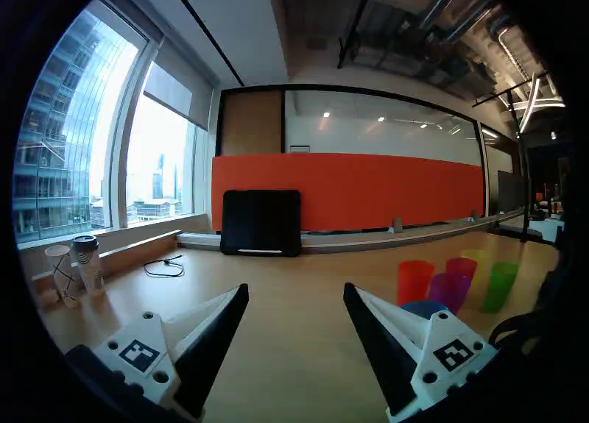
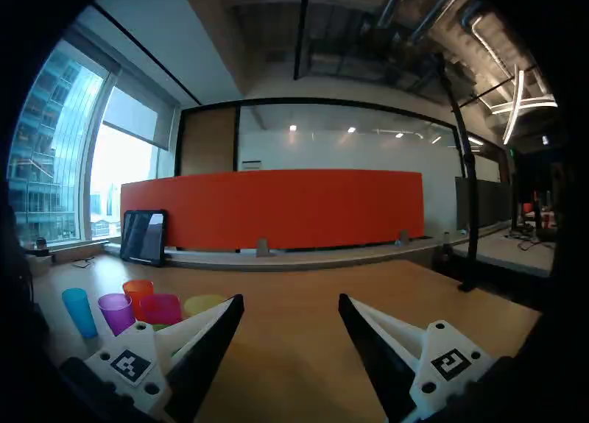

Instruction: Pour water

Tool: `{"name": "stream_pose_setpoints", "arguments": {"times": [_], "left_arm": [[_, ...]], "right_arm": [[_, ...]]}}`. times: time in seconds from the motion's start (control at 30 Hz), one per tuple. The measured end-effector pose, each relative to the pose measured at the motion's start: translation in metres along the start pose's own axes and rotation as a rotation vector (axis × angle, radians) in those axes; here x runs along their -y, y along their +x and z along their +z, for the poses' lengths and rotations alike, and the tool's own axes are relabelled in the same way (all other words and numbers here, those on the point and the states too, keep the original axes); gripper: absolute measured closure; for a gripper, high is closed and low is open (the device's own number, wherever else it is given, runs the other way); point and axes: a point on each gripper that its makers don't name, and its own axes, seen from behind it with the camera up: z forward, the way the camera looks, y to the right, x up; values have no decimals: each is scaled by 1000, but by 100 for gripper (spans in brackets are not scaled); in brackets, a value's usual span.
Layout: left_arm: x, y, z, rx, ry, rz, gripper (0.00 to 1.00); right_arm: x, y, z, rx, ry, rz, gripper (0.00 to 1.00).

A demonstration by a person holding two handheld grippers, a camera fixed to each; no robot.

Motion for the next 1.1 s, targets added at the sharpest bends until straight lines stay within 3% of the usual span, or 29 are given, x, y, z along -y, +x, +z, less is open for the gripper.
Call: {"name": "stream_pose_setpoints", "arguments": {"times": [0.5,1.1], "left_arm": [[0,0,0,0,0,0,4],[0,0,0,0,0,0,4]], "right_arm": [[-2,-7,0,5,5,11,0],[6,-10,1,10,21,-30,0]]}}
